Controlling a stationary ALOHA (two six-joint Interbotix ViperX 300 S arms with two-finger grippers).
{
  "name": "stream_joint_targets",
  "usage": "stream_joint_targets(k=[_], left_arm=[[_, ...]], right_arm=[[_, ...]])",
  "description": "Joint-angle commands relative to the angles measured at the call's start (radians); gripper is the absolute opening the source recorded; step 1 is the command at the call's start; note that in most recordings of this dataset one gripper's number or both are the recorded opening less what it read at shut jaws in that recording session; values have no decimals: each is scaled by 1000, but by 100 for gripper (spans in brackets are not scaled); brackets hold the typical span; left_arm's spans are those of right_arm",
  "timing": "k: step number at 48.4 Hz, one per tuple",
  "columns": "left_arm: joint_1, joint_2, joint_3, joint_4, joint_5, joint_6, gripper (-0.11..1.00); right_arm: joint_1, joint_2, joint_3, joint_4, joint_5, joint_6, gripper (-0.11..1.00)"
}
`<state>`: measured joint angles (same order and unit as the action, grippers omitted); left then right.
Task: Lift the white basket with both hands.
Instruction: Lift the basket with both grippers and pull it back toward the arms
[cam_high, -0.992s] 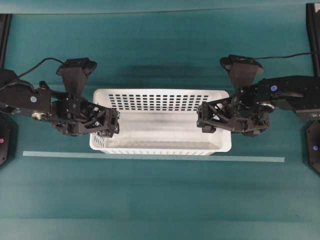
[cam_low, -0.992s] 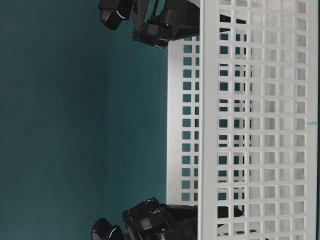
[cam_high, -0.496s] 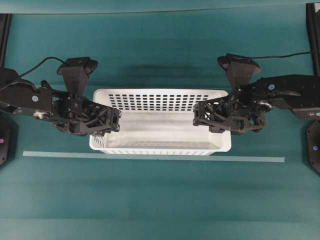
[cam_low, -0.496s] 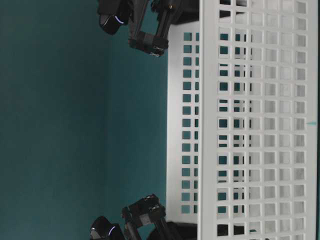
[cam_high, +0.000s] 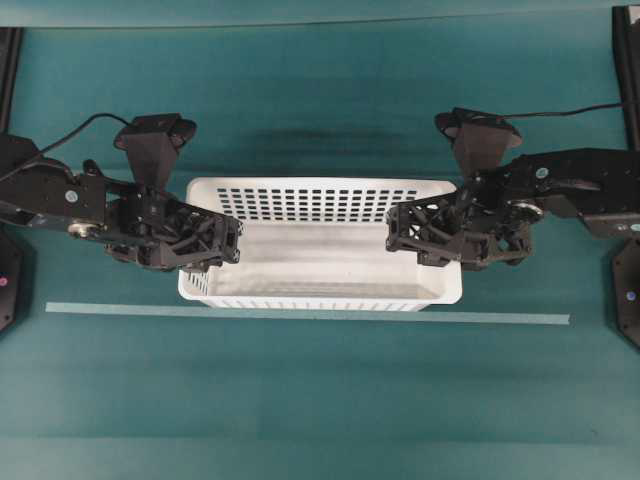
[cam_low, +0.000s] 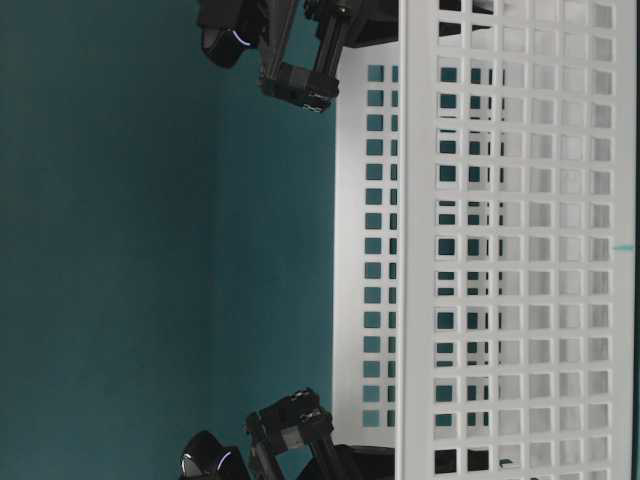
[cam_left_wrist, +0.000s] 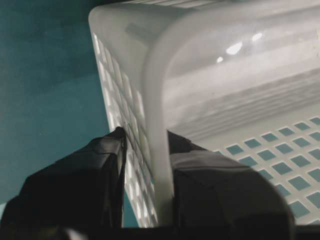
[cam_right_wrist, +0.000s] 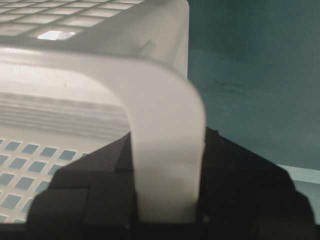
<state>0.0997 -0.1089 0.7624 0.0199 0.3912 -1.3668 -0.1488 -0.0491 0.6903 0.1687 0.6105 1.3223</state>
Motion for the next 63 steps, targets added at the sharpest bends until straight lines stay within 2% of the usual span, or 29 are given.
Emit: stream_joint_targets(k=[1,9,20,39,51,63], left_arm=[[-2,12,-38,3,-11,-2,17],[-2,8,-37,3,-11,3,17],[-3,-58,-72,3,29,2,15],[-23,-190,-261,3,368,20,14],[-18,-264,-360,3,482,31,14],[-15,-290,-483,3,578,32,14]], right_arm=[[0,28,-23,12,-6,3,20],[-8,17,-35,6,8,0,20],[-6,-26,-78,6,107,0,20],[-8,-164,-210,9,333,5,20],[-9,-224,-314,21,460,6,20],[-11,-235,-472,20,571,5,20]])
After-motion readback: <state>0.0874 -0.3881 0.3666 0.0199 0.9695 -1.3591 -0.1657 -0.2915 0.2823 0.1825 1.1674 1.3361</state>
